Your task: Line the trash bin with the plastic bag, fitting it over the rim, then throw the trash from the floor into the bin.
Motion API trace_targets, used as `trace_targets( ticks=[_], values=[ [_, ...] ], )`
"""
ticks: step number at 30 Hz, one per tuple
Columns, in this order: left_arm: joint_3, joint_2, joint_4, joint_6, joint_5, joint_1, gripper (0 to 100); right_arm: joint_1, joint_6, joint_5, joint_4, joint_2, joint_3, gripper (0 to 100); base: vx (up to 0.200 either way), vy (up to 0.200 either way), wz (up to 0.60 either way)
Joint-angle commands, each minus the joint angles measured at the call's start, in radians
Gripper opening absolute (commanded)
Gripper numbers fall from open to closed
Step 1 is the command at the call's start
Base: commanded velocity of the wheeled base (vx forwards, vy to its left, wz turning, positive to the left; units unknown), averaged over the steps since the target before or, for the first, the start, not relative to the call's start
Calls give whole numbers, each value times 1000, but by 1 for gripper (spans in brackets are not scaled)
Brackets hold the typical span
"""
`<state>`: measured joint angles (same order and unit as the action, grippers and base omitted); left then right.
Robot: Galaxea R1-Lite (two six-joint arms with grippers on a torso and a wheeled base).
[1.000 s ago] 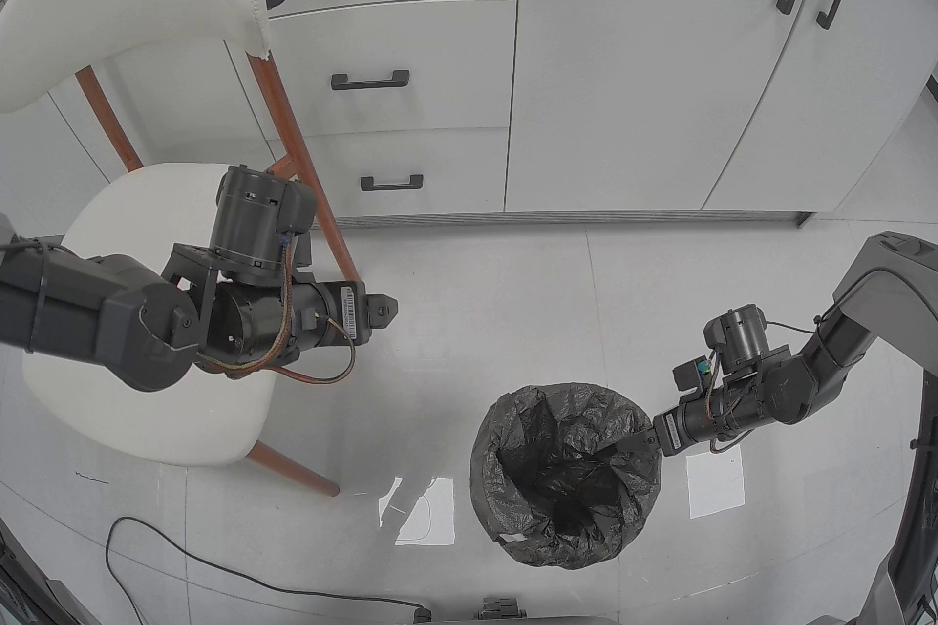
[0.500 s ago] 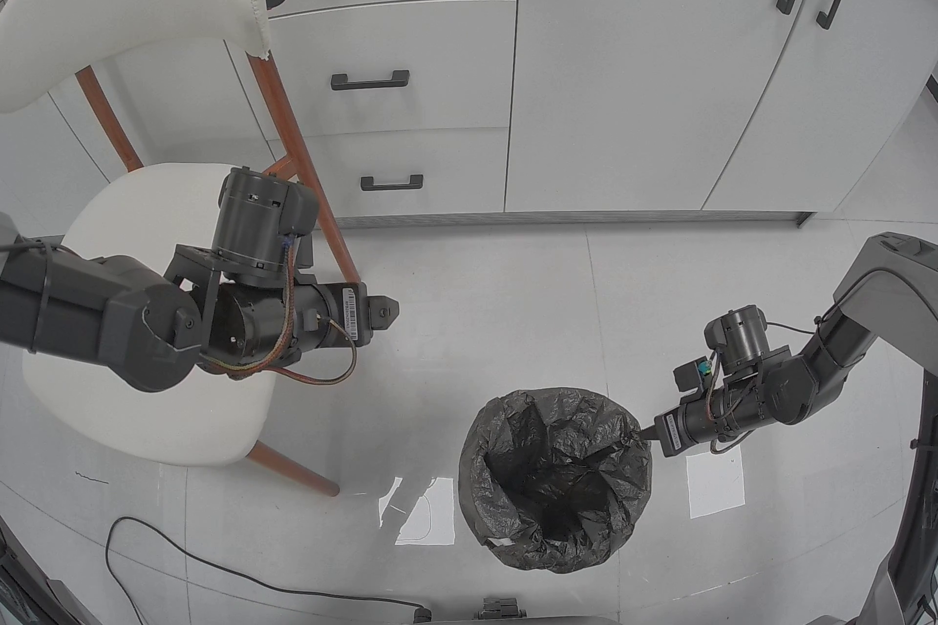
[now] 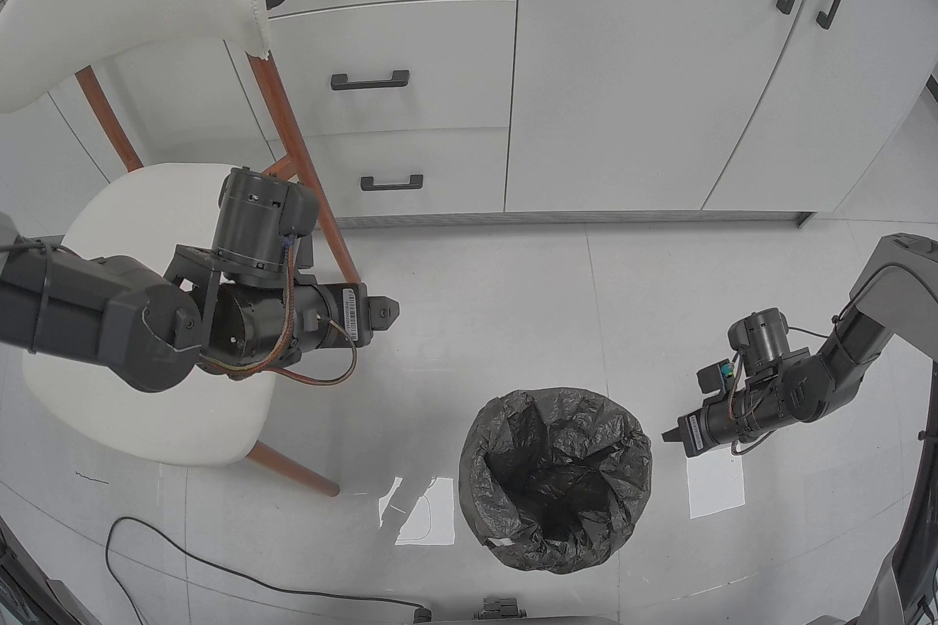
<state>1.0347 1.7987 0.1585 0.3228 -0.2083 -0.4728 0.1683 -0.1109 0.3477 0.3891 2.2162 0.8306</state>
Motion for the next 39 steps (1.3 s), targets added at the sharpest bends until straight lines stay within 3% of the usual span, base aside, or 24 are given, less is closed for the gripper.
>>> trace_targets(
  ticks=[1, 4, 5, 24, 25, 39],
  values=[
    [-1, -4, -1, 1, 1, 0, 100, -24, -24, 11, 0, -16, -21, 0, 0, 0, 0],
    [-1, -7, -1, 1, 1, -1, 100, -15, -38, 44, 4, -39, -36, 0, 0, 0, 0],
    [-1, -9, -1, 1, 1, -3, 100, -10, -47, 59, 8, -47, -35, 100, 0, 0, 0],
    [-15, -39, -1, -1, 0, -6, 100, 46, -43, 60, 22, 57, -4, 100, 0, 0, 0],
    [-15, -39, -1, -1, 0, -6, 100, 46, -41, 60, 22, 57, 1, 0, 0, 0, 0],
    [-16, -45, -2, -1, 0, -6, 100, 37, -41, 60, 14, -7, -19, 0, 0, 0, 0]
  ],
)
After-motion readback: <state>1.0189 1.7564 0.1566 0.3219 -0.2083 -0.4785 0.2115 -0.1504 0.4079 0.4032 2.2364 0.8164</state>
